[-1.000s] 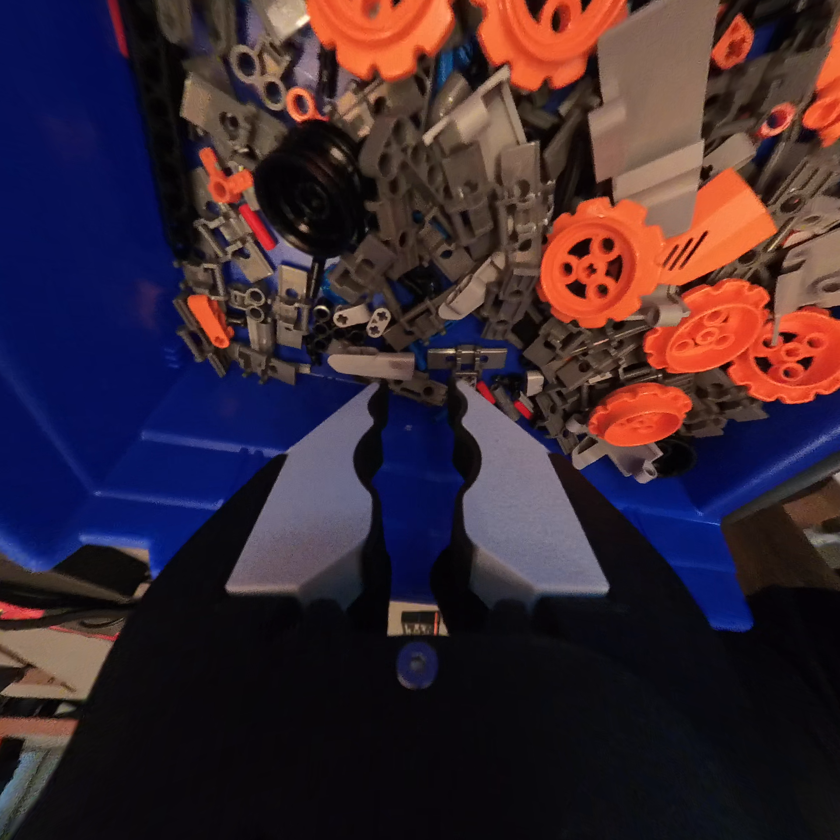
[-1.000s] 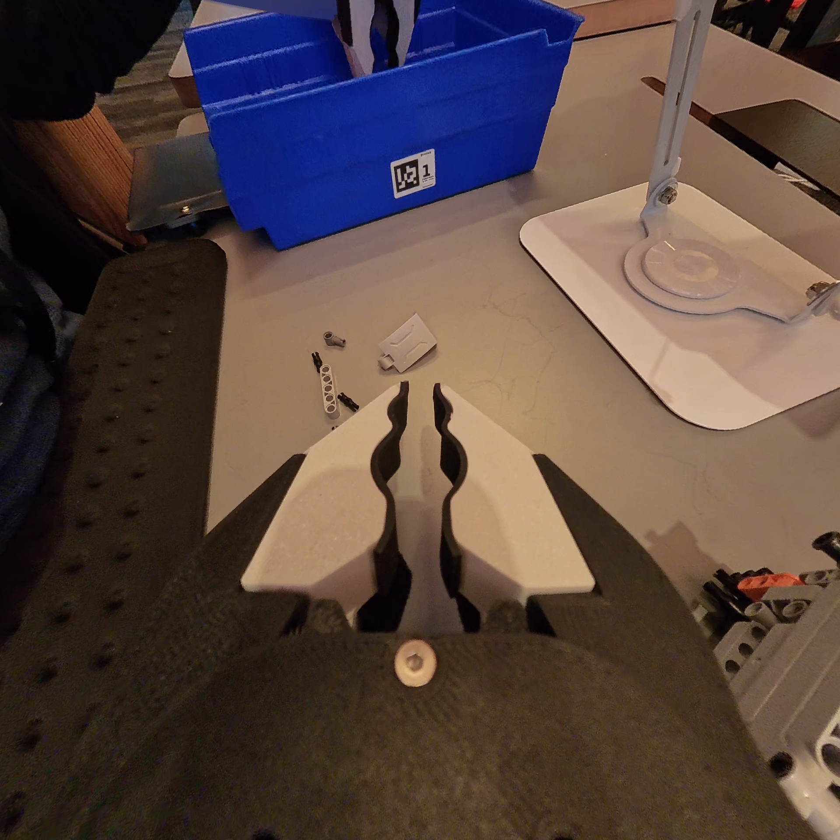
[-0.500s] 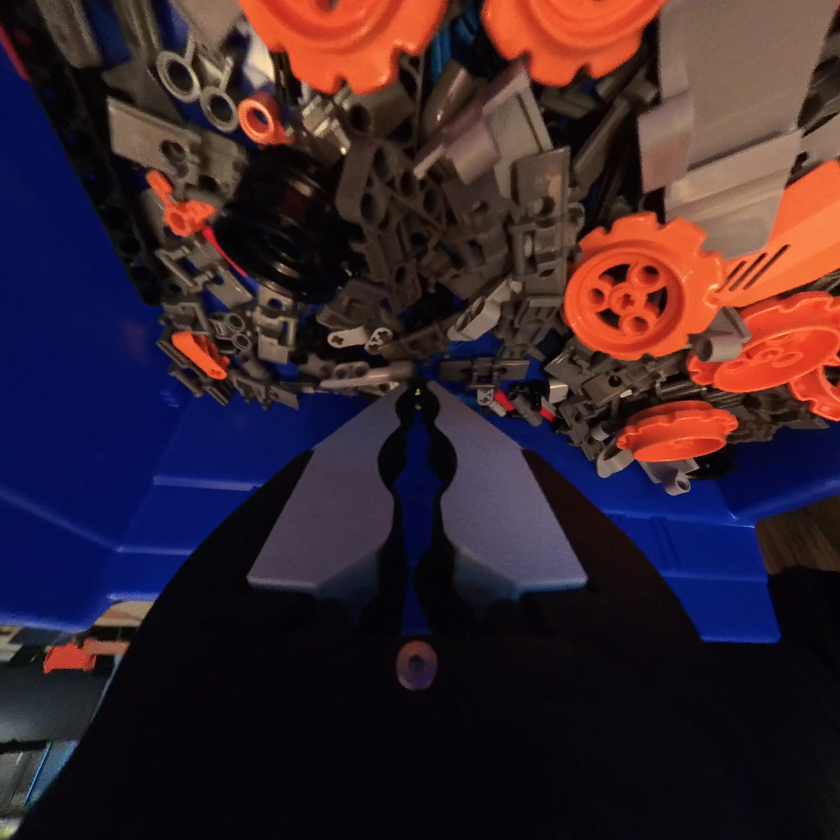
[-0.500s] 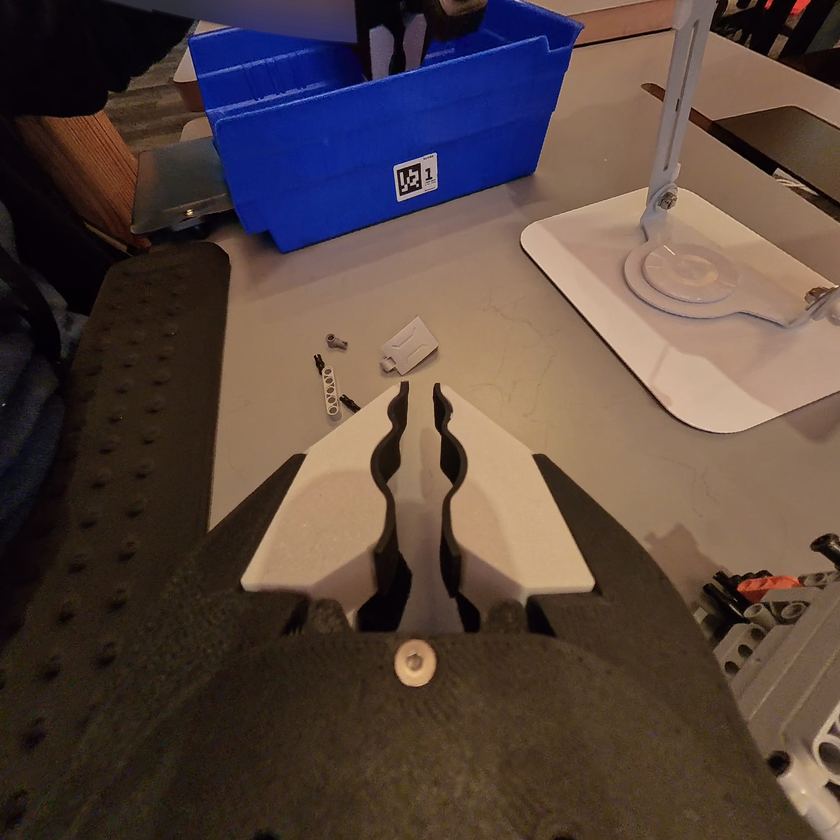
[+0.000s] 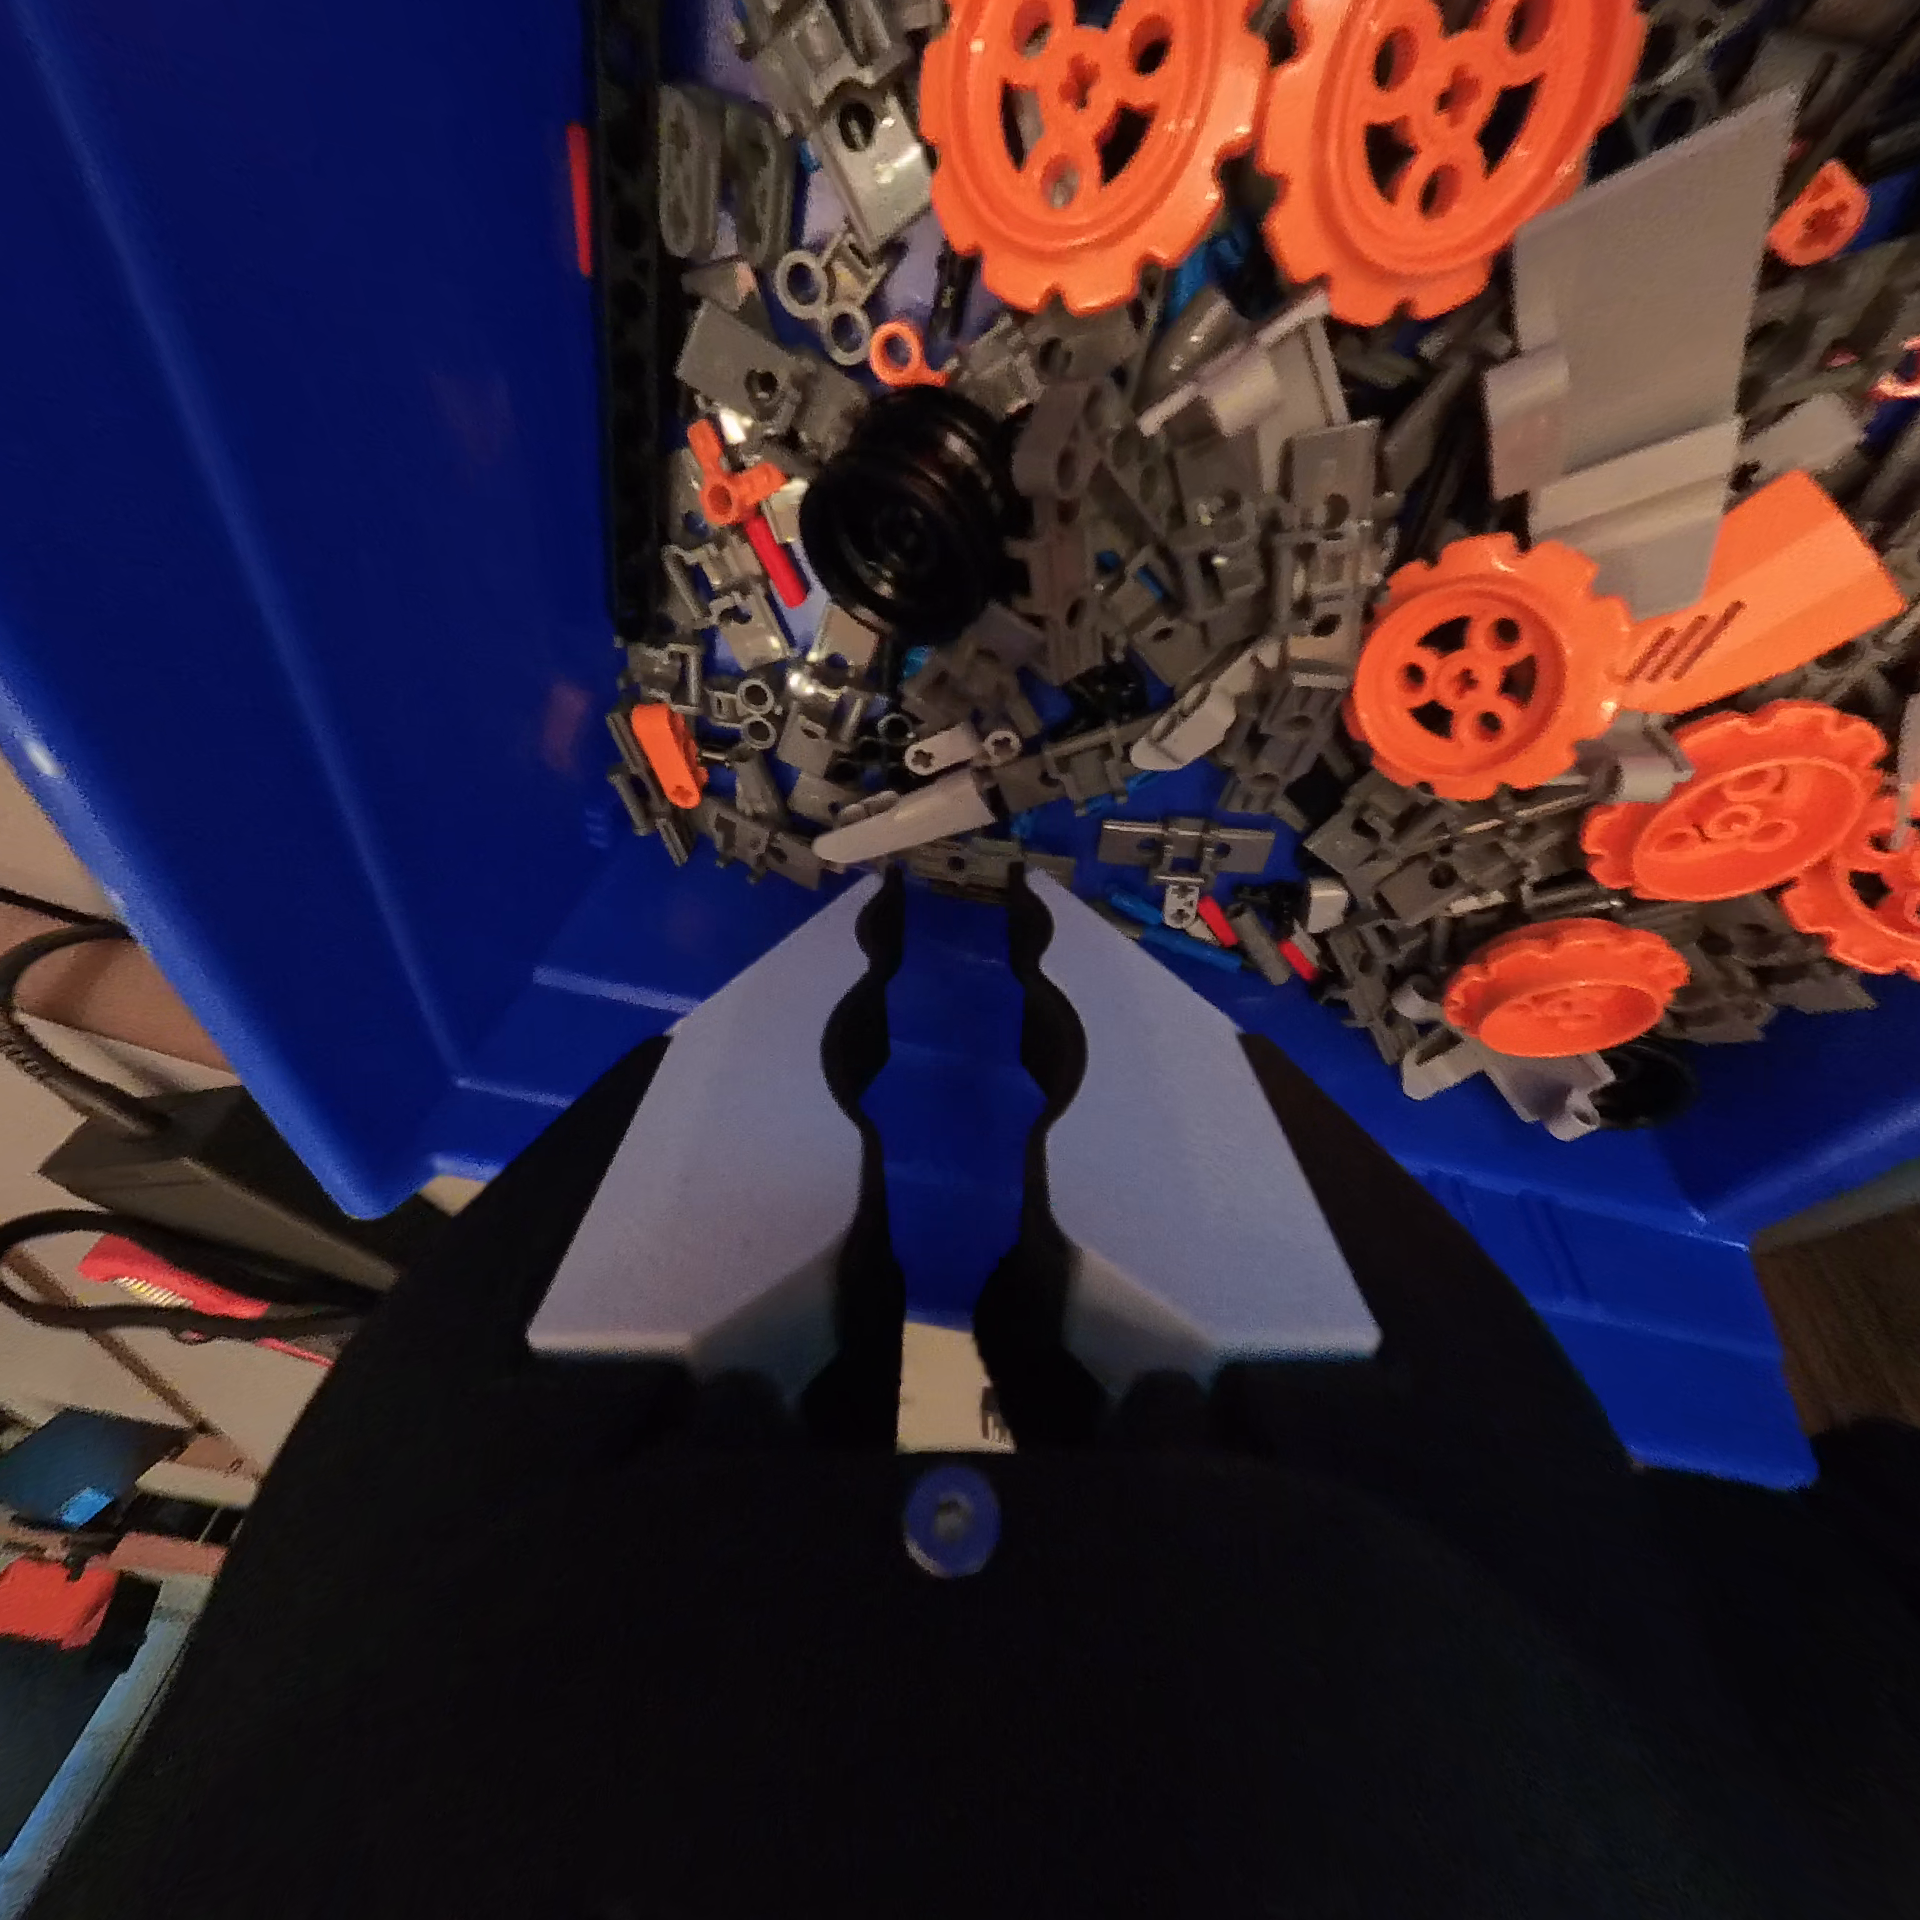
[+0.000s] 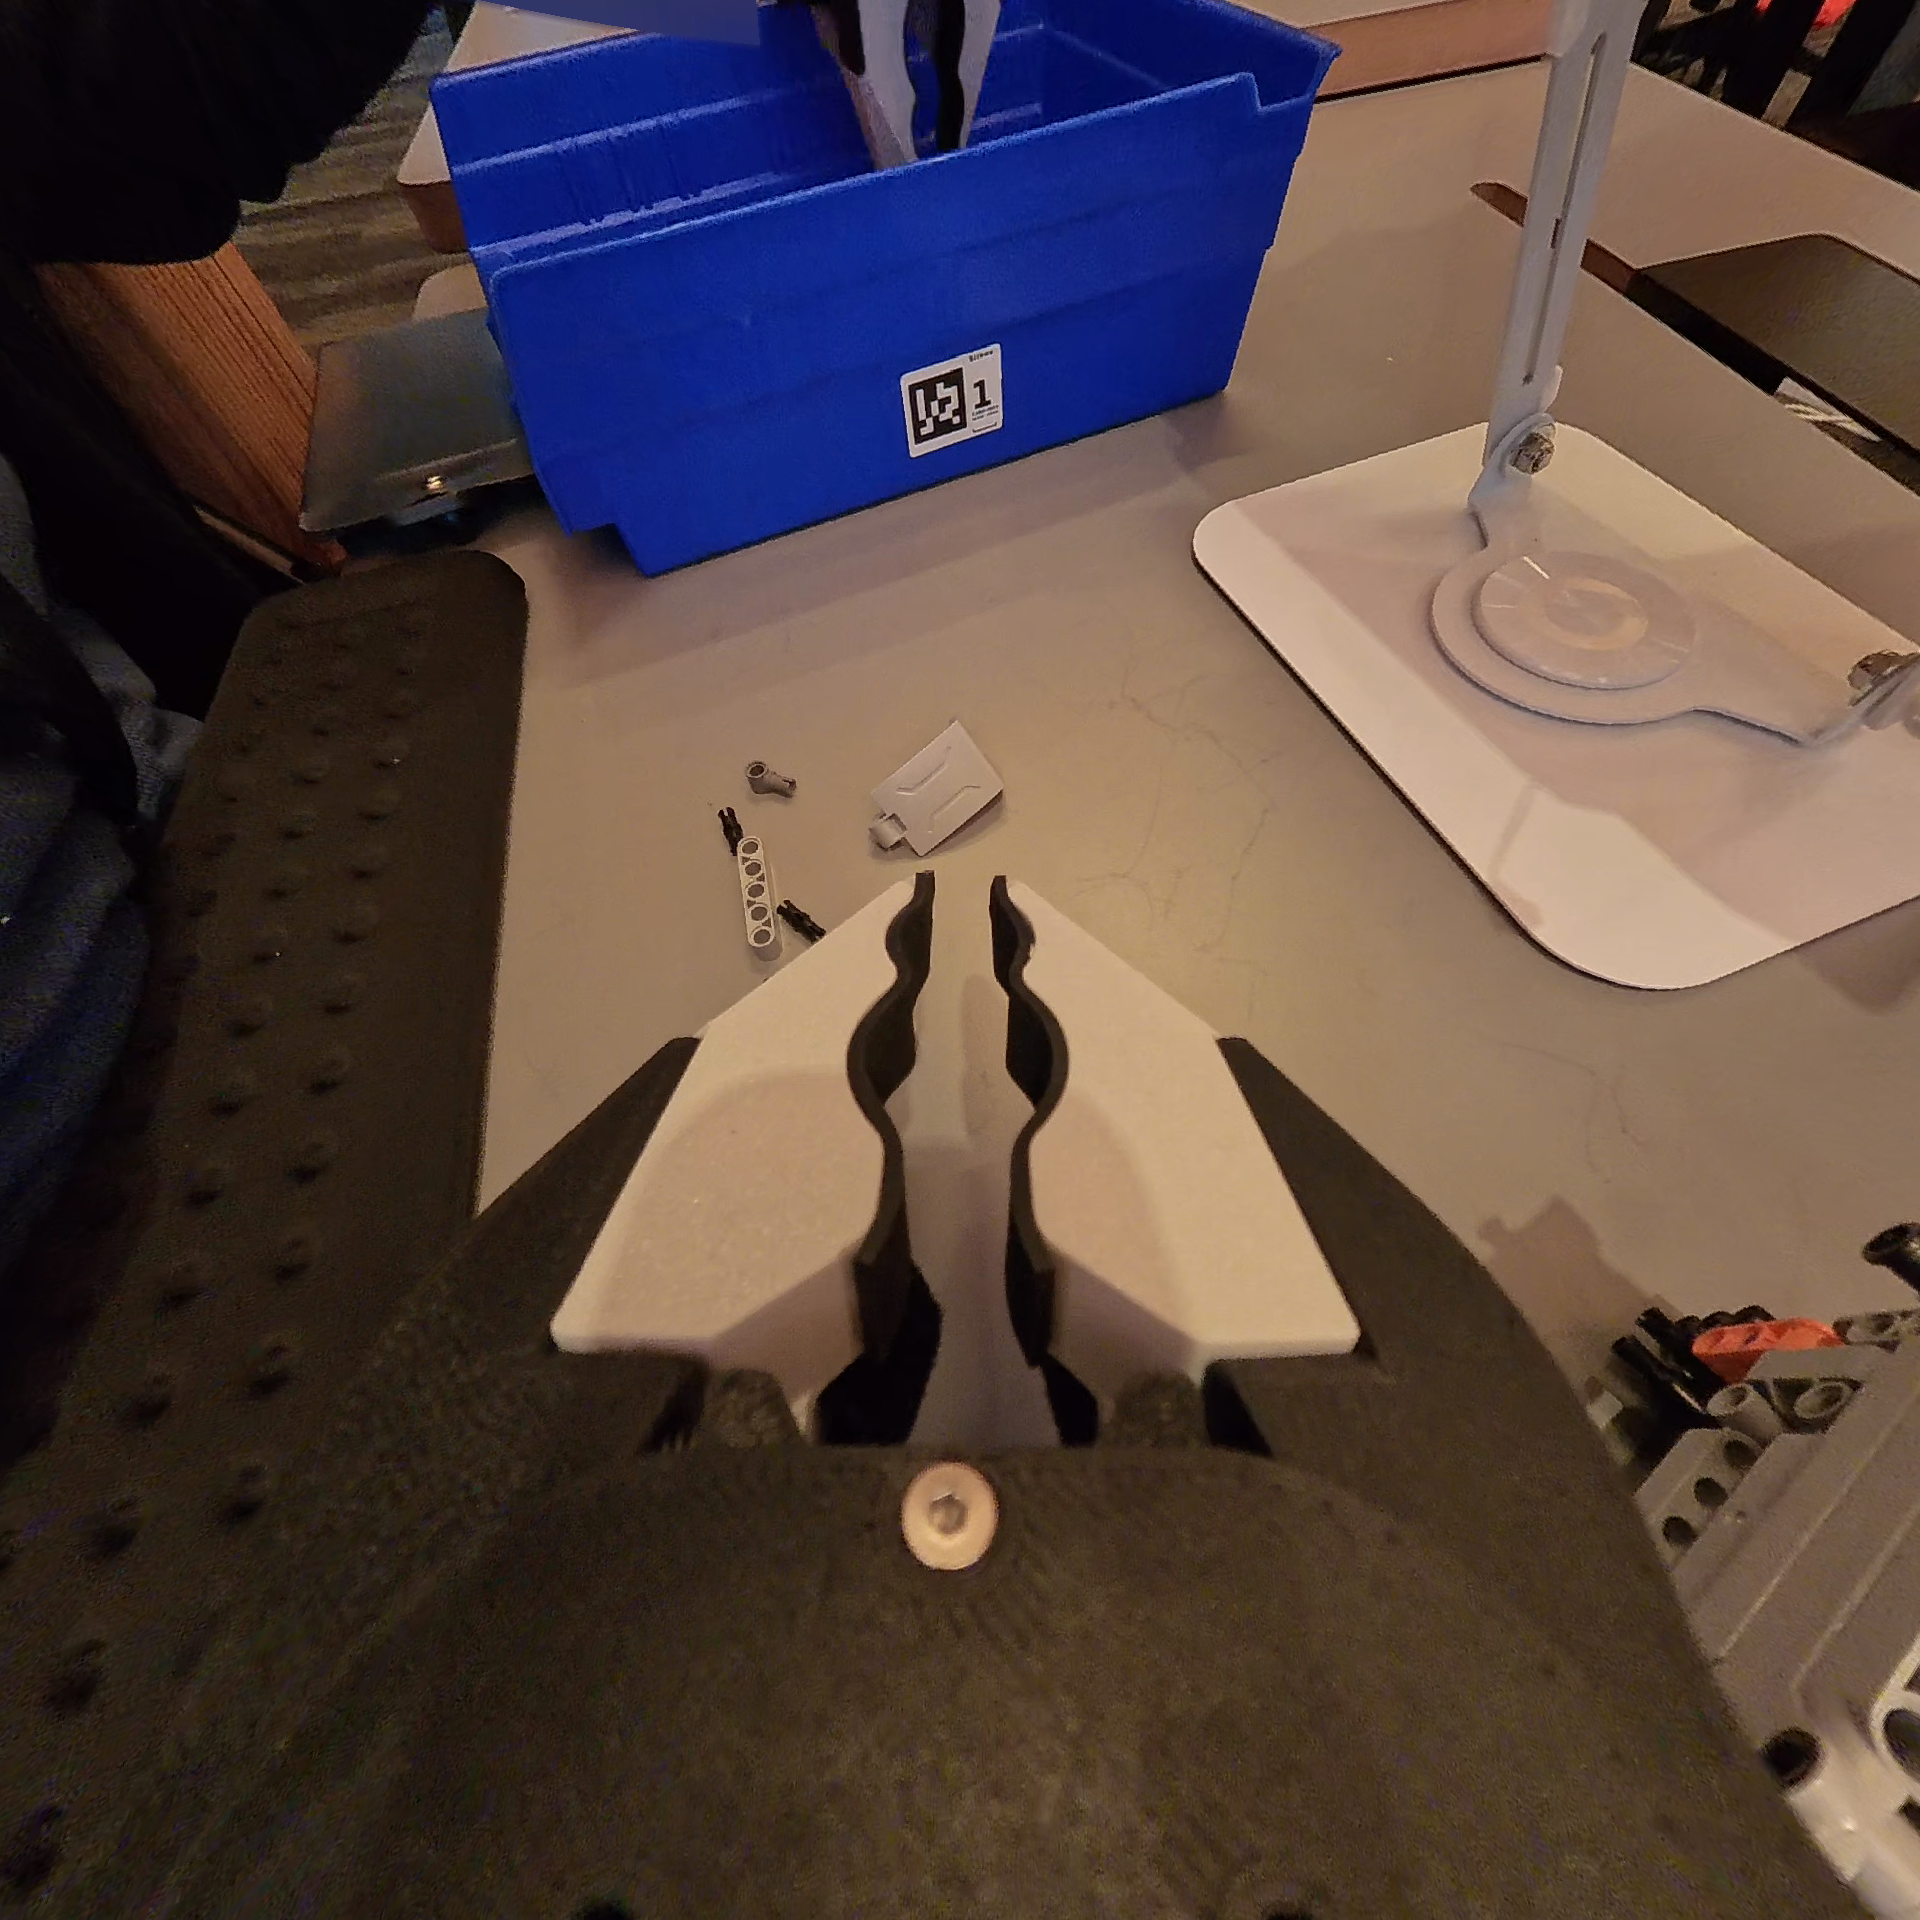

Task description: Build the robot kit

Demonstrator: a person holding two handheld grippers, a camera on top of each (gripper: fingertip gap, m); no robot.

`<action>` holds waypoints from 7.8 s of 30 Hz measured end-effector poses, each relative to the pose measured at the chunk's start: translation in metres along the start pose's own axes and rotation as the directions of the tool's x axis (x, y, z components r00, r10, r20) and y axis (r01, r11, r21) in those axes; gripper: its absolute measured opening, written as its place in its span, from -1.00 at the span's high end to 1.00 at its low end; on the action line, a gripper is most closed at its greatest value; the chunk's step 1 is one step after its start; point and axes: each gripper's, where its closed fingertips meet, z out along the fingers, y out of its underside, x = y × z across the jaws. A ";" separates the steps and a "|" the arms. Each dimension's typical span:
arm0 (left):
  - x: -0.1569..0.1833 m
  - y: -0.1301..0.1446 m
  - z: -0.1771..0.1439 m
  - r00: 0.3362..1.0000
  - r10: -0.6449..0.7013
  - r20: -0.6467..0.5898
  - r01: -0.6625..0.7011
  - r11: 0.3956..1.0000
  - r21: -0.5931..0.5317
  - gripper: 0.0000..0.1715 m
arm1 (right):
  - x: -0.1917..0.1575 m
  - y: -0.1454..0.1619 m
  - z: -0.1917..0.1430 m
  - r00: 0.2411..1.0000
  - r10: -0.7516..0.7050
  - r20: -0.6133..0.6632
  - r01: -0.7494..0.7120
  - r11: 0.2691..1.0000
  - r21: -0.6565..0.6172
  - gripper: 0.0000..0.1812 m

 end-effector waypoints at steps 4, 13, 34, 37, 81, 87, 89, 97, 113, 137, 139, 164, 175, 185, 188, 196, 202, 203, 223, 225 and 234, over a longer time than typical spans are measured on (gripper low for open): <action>0.035 -0.010 -0.011 0.989 0.061 -0.133 -0.047 0.993 0.107 0.62 | 0.000 0.000 0.000 1.000 0.000 0.000 0.000 1.000 0.000 0.91; 0.080 -0.039 -0.001 0.971 0.165 -0.172 -0.141 0.980 0.142 0.48 | 0.000 0.000 0.000 1.000 0.000 -0.003 0.000 1.000 -0.002 0.91; 0.001 -0.033 0.007 0.999 -0.038 -0.006 0.039 0.983 0.179 0.83 | 0.001 0.003 0.001 1.000 0.006 -0.003 -0.006 1.000 -0.009 0.91; 0.007 -0.032 0.001 0.998 -0.027 -0.049 0.037 0.979 0.200 0.70 | 0.002 0.003 0.001 1.000 0.006 -0.003 -0.006 1.000 -0.010 0.91; 0.051 -0.041 -0.016 0.985 0.065 -0.159 -0.016 0.956 0.292 0.56 | 0.001 0.003 0.001 1.000 0.004 -0.003 -0.004 1.000 -0.010 0.91; 0.083 -0.063 -0.010 0.965 0.122 -0.232 -0.051 0.956 0.288 0.54 | 0.001 0.002 0.001 1.000 0.003 -0.001 -0.003 1.000 -0.010 0.91; 0.087 -0.067 -0.006 0.961 0.120 -0.249 -0.046 0.958 0.283 0.55 | 0.001 0.002 0.001 1.000 0.002 -0.003 -0.002 1.000 -0.008 0.91; 0.081 -0.068 0.001 0.961 0.065 -0.268 0.017 0.956 0.292 0.74 | 0.001 0.002 0.001 1.000 0.003 -0.002 -0.003 1.000 -0.007 0.91; 0.025 -0.030 -0.008 0.975 -0.121 -0.188 0.172 0.942 0.288 0.93 | 0.001 0.002 0.001 1.000 0.004 -0.001 -0.004 1.000 -0.008 0.91; 0.096 -0.034 -0.003 0.952 0.162 -0.260 -0.105 0.970 0.221 0.46 | 0.000 0.002 0.001 1.000 0.005 0.003 -0.005 1.000 -0.006 0.91; 0.101 -0.037 -0.003 0.942 0.170 -0.289 -0.103 0.967 0.233 0.44 | 0.000 0.002 0.001 1.000 0.005 0.004 -0.005 1.000 -0.007 0.91; 0.078 -0.031 -0.008 0.956 0.128 -0.263 -0.043 0.951 0.308 0.99 | 0.000 0.002 0.001 1.000 0.007 0.004 -0.007 1.000 -0.008 0.91; 0.034 -0.016 -0.006 0.981 -0.052 -0.189 0.102 0.958 0.270 0.67 | 0.001 0.002 0.001 1.000 0.008 0.003 -0.008 1.000 -0.008 0.91; 0.096 0.009 0.008 0.948 0.041 -0.316 -0.025 0.998 0.052 0.32 | 0.000 0.003 0.001 1.000 0.007 0.005 -0.007 1.000 -0.010 0.91; 0.103 0.010 0.013 0.939 0.048 -0.340 -0.041 0.999 0.027 0.35 | 0.000 0.002 0.001 1.000 0.006 0.005 -0.006 1.000 -0.009 0.91; 0.098 0.007 0.020 0.946 0.045 -0.320 -0.041 0.999 0.019 0.74 | 0.000 0.002 0.001 1.000 0.007 0.004 -0.007 1.000 -0.009 0.91; 0.092 0.002 0.019 0.960 0.070 -0.272 -0.058 0.997 0.054 0.79 | 0.000 0.003 0.001 1.000 0.007 0.005 -0.007 1.000 -0.010 0.91; 0.089 0.001 0.018 0.962 0.067 -0.265 -0.052 0.997 0.064 0.79 | 0.000 0.003 0.001 1.000 0.006 0.004 -0.006 1.000 -0.010 0.91; 0.082 0.001 0.001 0.965 0.030 -0.260 0.001 0.993 0.117 0.45 | 0.000 0.003 0.001 1.000 0.007 0.006 -0.007 1.000 -0.011 0.91; 0.091 0.001 0.002 0.961 0.063 -0.271 -0.035 0.994 0.107 0.45 | 0.000 0.003 0.001 1.000 0.006 0.006 -0.006 1.000 -0.011 0.91; 0.097 -0.029 -0.002 0.965 0.163 -0.208 -0.119 0.970 0.210 0.51 | 0.000 0.003 0.001 1.000 0.006 0.005 -0.006 1.000 -0.010 0.91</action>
